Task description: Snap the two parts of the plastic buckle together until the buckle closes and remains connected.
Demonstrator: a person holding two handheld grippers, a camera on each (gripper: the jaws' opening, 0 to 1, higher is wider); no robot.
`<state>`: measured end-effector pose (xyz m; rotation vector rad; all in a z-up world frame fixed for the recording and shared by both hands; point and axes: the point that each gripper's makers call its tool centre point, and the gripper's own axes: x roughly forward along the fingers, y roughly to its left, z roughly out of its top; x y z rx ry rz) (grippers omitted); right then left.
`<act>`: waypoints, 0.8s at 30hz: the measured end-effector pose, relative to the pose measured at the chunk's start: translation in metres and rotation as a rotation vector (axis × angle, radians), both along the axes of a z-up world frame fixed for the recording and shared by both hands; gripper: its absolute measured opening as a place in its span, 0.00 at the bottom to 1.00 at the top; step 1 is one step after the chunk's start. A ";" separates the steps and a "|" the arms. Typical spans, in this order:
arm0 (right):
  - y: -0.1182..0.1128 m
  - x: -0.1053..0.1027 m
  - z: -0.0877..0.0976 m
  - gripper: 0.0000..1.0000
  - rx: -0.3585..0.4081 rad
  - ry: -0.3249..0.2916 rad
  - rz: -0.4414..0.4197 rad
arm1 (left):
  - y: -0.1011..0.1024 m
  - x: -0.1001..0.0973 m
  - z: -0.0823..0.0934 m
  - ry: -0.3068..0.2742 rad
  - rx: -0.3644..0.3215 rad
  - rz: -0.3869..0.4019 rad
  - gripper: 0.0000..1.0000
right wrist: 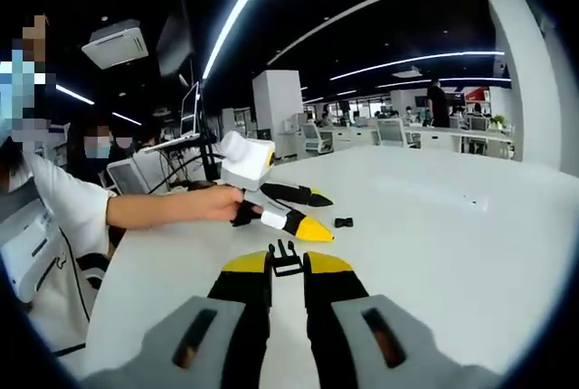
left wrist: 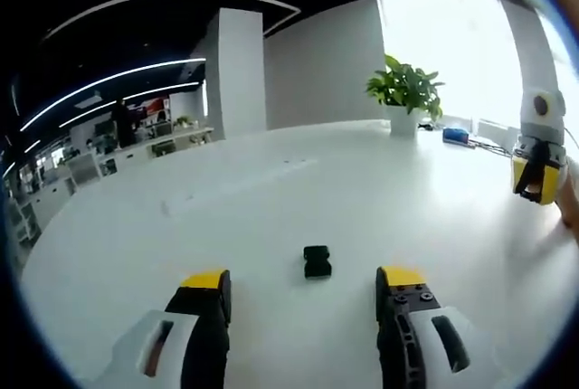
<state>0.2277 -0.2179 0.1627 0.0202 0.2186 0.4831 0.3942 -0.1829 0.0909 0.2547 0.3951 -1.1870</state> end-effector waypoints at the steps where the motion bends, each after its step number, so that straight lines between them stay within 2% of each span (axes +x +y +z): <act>1: 0.000 0.000 0.000 0.12 -0.001 -0.002 -0.001 | -0.001 -0.001 0.000 0.001 0.002 -0.002 0.62; 6: -0.001 0.000 0.002 0.12 0.012 -0.007 -0.006 | -0.003 -0.002 0.002 -0.043 0.008 -0.006 0.48; 10: 0.001 -0.001 0.002 0.12 0.012 -0.009 -0.002 | -0.006 -0.006 0.001 -0.026 0.001 -0.020 0.47; 14: 0.001 -0.001 0.002 0.12 0.014 -0.008 -0.005 | -0.007 -0.004 0.003 -0.031 -0.013 -0.021 0.33; 18: 0.002 -0.001 0.002 0.12 0.019 -0.008 -0.006 | -0.007 -0.004 0.001 -0.031 -0.007 -0.021 0.33; 24: 0.004 -0.001 0.002 0.12 0.023 -0.003 0.003 | -0.009 -0.005 -0.001 0.002 -0.012 -0.022 0.33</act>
